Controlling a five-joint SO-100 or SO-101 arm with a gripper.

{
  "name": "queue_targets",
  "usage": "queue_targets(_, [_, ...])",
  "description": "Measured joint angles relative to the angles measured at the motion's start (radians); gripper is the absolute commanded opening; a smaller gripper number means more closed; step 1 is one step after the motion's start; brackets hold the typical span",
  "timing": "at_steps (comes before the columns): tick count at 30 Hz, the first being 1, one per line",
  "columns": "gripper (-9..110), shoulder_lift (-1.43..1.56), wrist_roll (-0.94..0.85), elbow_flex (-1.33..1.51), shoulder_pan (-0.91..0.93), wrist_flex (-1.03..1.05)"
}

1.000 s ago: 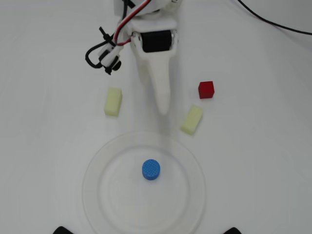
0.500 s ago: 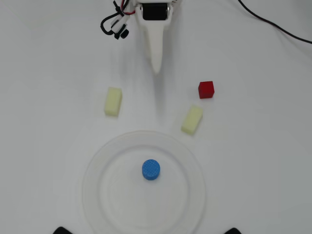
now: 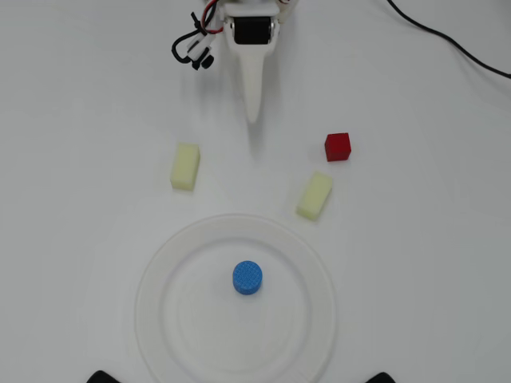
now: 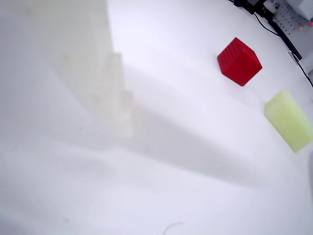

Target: Grasp a blue block and put it in the dish.

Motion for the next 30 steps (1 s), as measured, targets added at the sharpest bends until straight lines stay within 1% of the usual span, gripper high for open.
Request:
queue_targets(3, [35, 0.0, 0.009, 0.032, -0.003, 0.0])
queue_targets(5, [31, 0.0, 0.017, 0.044, -0.014, 0.0])
queue_targets(9, [18, 0.0, 0.018, 0.067, -0.041, -0.002])
queue_targets(11, [6, 0.0, 0.018, 0.074, -0.054, -0.002])
queue_targets(13, [1, 0.0, 0.021, 0.074, -0.063, -0.002])
queue_targets(22, [0, 0.002, 0.058, 0.081, -0.072, -0.002])
queue_targets(30, [0, 0.002, 0.043, 0.081, -0.071, -0.002])
